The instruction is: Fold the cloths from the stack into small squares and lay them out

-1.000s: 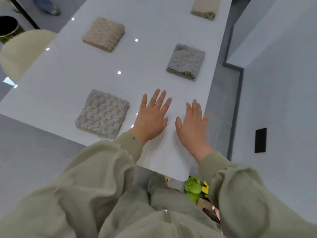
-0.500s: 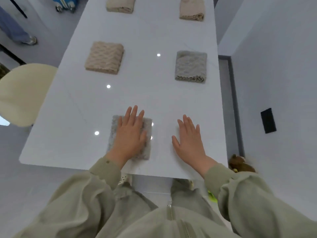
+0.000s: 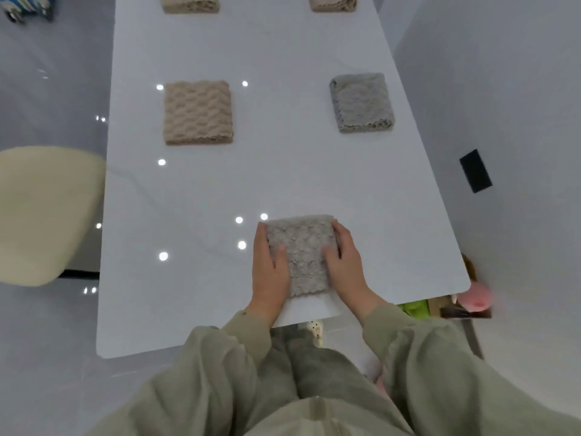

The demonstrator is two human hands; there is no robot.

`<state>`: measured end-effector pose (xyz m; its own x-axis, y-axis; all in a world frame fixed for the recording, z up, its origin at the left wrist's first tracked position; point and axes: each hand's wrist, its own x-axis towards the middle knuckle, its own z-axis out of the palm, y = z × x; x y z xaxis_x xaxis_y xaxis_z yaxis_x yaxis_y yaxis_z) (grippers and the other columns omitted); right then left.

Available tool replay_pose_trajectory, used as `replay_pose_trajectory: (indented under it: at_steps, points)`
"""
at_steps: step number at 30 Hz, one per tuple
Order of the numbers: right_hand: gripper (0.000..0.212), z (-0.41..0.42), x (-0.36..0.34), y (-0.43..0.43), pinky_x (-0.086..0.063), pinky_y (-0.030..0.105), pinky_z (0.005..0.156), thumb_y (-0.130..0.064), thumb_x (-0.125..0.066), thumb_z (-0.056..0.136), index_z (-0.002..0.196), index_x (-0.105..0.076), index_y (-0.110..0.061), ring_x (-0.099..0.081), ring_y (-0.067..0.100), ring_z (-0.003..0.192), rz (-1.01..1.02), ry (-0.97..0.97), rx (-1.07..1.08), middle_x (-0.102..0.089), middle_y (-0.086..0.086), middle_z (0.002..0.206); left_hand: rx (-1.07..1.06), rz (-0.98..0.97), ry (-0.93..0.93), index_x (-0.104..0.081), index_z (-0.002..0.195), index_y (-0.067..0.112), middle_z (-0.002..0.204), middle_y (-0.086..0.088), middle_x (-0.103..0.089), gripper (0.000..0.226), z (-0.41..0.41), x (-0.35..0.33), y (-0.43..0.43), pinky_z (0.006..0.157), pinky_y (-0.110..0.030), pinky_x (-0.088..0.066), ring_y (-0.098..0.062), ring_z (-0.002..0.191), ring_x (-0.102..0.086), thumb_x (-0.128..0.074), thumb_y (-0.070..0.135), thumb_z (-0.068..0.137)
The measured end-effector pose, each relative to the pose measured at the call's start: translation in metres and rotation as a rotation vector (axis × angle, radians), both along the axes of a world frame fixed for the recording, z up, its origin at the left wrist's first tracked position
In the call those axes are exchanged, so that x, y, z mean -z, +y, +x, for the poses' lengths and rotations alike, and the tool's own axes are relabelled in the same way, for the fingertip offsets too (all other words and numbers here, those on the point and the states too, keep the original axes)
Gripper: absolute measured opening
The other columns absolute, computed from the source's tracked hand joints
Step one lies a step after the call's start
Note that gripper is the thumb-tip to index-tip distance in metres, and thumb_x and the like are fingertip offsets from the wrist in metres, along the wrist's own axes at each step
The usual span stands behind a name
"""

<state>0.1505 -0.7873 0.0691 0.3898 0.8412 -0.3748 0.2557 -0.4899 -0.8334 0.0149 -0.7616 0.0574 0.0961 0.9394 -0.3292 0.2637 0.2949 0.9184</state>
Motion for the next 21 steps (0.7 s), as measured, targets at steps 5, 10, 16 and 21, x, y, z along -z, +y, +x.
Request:
replay_pose_trajectory:
  at_steps: [5,10,16,21]
  points:
    - [0.053,0.002,0.003,0.003,-0.032,0.019,0.1,-0.017,-0.047,0.092,0.143,-0.033,-0.015,-0.041,0.004,0.121,0.019,-0.022,0.044,-0.043,-0.004,0.139,0.009,0.037,0.006,-0.01,0.15,0.018,0.155,0.004,-0.017,0.056,0.014,0.007,-0.003,0.108,-0.006,-0.013,-0.003,0.14,-0.017,-0.037,0.021,0.1]
    - [0.051,0.012,0.008,0.009,-0.03,0.024,0.108,-0.012,-0.047,0.095,0.143,-0.032,-0.013,-0.038,0.009,0.13,0.043,0.002,0.089,-0.039,0.002,0.145,-0.034,0.04,0.028,-0.011,0.15,0.019,0.155,0.006,-0.016,0.058,0.009,0.015,0.001,0.118,-0.028,-0.015,-0.004,0.141,-0.016,-0.037,0.024,0.099]
    - [0.05,0.003,0.005,0.012,-0.029,0.004,0.092,-0.014,-0.044,0.096,0.144,-0.03,-0.015,-0.04,0.001,0.117,0.017,-0.073,-0.031,-0.042,-0.007,0.136,0.074,0.075,0.104,-0.005,0.15,0.016,0.157,0.001,-0.01,0.061,0.012,0.008,-0.003,0.116,-0.026,-0.013,-0.011,0.144,-0.012,-0.037,0.029,0.099]
    - [0.058,0.032,-0.02,0.021,-0.008,0.033,0.118,-0.027,-0.041,0.099,0.149,-0.015,-0.014,-0.013,0.012,0.144,0.03,-0.279,-0.159,-0.016,-0.001,0.157,0.284,0.27,0.48,-0.003,0.15,0.012,0.158,-0.005,0.004,0.07,0.015,-0.015,0.025,0.117,-0.042,0.006,-0.017,0.145,0.009,-0.025,0.038,0.089]
